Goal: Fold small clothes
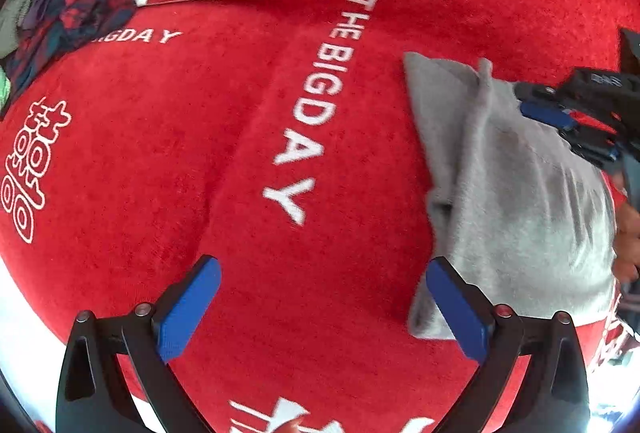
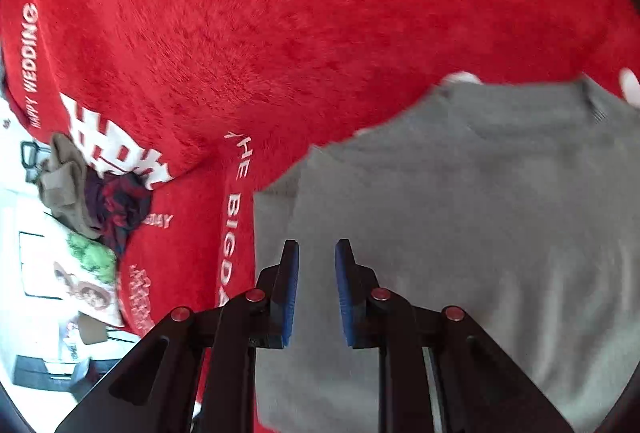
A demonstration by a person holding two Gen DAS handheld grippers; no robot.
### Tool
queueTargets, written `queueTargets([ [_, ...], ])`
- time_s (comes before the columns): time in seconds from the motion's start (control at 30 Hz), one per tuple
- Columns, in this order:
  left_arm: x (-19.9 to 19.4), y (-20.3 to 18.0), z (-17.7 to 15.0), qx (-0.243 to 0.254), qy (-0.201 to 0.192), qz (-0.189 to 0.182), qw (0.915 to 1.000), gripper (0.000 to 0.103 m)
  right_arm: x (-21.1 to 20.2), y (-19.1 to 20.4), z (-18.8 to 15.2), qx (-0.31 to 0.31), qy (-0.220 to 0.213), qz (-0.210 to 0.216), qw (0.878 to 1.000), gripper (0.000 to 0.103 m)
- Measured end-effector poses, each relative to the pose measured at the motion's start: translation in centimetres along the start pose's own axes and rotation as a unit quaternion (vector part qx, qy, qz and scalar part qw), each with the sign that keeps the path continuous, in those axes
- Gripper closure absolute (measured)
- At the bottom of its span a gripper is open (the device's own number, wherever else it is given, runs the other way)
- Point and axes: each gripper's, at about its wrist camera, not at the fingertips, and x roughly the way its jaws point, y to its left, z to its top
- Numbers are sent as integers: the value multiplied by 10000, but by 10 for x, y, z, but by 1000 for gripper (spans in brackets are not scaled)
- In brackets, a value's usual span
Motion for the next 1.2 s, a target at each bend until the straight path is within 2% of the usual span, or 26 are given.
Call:
queueTargets([
  [0.17,5,23,6,-260,-154,39,9995,0,35,12,-2,-282,169,-362,9988,81],
  [0.23,10,30,10,-327,-78,69,9994,0,38,30,-7,-821,125,-575,9949,81],
  [0.3,14,33,13,-317,3,35,9995,0,43,47,-10,-1262,318,-538,9900,81],
  [0.4,15,30,17,-266,79,34,9996,0,46,68,-20,-1847,498,-747,9787,81],
  [0.5,11,24,21,-272,85,-64,9996,0,32,61,-26,-1452,707,-232,9866,81],
  [0.77,4,-9,28,138,238,-368,9989,0,-16,28,-82,-851,1032,-7,9910,80],
  [0.8,2,-13,29,185,238,-385,9988,0,-23,21,-89,-734,1047,18,9918,71],
  [0.83,0,-16,30,225,238,-405,9986,0,-31,11,-97,-551,1075,34,9927,55],
  [0.9,-1,-21,32,270,262,-429,9984,0,-37,-2,-110,-260,1162,21,9929,39],
  [1.0,-3,-30,33,336,331,-434,9979,0,-50,-23,-128,73,1268,-15,9919,39],
  [1.2,-2,-47,31,519,466,-373,9969,0,-73,-55,-153,622,1216,-56,9906,39],
])
